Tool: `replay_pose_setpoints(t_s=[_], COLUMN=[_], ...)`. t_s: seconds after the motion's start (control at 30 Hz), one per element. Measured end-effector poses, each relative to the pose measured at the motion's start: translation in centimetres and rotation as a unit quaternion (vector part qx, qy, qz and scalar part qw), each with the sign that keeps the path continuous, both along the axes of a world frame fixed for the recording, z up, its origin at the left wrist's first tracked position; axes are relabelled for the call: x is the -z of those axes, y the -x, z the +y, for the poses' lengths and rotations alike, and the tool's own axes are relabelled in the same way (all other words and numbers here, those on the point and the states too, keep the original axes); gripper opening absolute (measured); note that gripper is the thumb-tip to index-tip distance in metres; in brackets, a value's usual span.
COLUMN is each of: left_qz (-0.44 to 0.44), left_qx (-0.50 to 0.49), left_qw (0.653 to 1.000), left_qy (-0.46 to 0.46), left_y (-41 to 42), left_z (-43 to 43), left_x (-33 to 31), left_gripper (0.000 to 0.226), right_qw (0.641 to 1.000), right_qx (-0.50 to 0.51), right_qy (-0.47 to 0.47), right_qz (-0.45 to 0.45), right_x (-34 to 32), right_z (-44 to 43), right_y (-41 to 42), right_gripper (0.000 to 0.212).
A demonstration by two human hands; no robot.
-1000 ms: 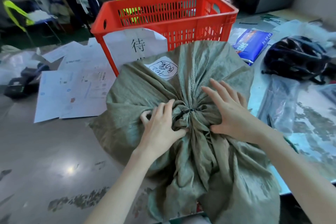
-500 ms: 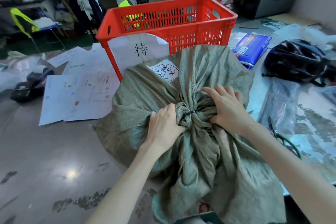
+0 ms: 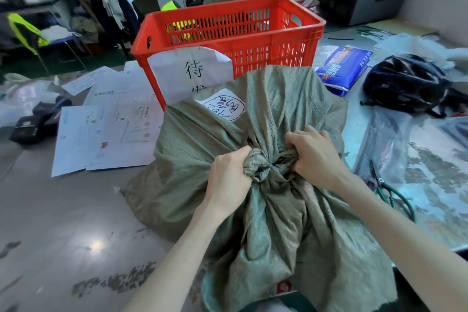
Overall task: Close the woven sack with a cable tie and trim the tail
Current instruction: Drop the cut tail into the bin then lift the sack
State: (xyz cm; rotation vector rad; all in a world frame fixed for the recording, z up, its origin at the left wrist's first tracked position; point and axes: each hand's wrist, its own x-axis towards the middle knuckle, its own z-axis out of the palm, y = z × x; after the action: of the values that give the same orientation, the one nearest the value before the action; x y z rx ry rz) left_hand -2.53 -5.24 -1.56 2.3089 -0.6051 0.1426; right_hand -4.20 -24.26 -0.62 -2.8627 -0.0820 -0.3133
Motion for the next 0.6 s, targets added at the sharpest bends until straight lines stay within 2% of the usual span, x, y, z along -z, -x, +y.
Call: replay_pose_setpoints(t_s=[0.1,0.27,0.43,0.6], left_qz=[0.022,0.036,-0.015,-0.09], left_qx=[-0.008,-0.005,-0.016,0.025], left_qw=[0.997,0.99,0.982,0.971], left_qy=[0.07,0.136,0.19,0.221], left_y=[1.2,3.4,4.5,5.6], left_z=[-0.2,-0.4,-0.4,0.5], left_x=[-1.1,-3.1,-6.2,-9.6], left_gripper=[0.028,0.029,0.047,0.034], right_qw=[0.999,0.993,0.981,0.96], right_qx=[-0.008,-0.026,-0.032,-0.041], right_qy=[-0.024,-0.069,-0.108,-0.137], right_qz=[-0.025,-0.087,-0.155,-0.239], right_x=[0.3,0.1,-2.1,-5.1], right_z=[0.4,1.0,1.5,2.9], right_y=[0.9,3.3,4.8,6.3], right_gripper=[0.037,0.042,0.053,0.056])
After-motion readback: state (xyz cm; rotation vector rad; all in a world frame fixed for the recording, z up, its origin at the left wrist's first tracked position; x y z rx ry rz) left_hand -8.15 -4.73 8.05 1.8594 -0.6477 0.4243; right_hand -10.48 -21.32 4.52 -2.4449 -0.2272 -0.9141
